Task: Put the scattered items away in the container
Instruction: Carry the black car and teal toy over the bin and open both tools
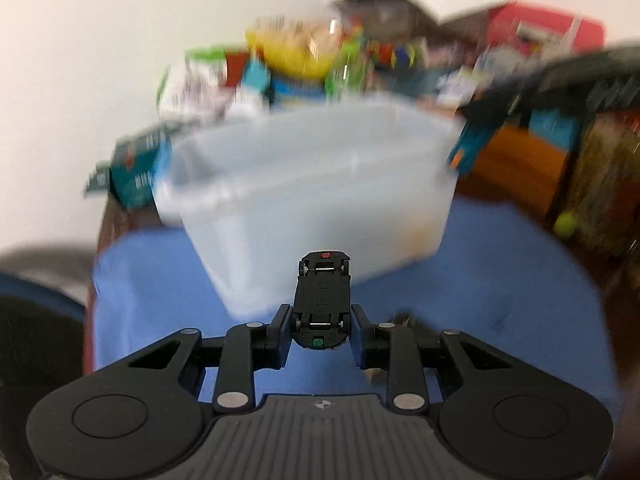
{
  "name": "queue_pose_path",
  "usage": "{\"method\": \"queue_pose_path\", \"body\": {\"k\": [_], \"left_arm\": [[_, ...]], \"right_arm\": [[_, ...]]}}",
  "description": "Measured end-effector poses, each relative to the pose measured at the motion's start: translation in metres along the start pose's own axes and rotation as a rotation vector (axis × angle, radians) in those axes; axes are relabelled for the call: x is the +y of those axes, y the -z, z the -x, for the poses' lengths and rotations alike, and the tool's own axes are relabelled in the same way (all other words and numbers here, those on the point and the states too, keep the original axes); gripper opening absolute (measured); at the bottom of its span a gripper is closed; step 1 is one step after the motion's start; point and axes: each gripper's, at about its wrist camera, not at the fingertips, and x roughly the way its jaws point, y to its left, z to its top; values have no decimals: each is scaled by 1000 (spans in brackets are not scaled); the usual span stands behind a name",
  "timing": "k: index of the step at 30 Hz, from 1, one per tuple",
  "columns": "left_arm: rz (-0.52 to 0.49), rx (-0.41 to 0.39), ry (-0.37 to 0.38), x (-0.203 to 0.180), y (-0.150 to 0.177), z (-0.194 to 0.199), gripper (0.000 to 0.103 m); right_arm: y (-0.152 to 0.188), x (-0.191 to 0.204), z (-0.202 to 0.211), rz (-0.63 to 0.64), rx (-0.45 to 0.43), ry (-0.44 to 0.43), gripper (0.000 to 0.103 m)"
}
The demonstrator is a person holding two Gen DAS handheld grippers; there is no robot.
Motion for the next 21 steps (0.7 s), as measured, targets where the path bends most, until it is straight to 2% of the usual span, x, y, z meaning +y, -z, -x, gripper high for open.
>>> {"method": "queue_pose_path", "body": {"k": [4, 9, 12, 18, 19, 20, 21], "left_arm": [[-12, -118, -5, 3, -41, 29, 33], [10, -174, -46, 15, -85, 18, 33], [28, -156, -63, 21, -101, -4, 33], [59, -32, -61, 31, -110, -51, 33], [66, -16, -51, 32, -108, -55, 34], [75, -4, -42, 33, -106, -57, 39], [79, 3, -33, 33, -103, -57, 42]], "right_arm": [[-14, -4, 2, 2, -41, 9, 29], [-33, -15, -10, 3, -75, 27, 29], [-42, -24, -28, -13, -67, 40, 29], [-44, -39, -65, -106, 4, 32, 30], [-43, -40, -70, -115, 17, 28, 30], [-42, -41, -73, -121, 27, 25, 31], [-41, -42, -74, -125, 30, 25, 39]]}}
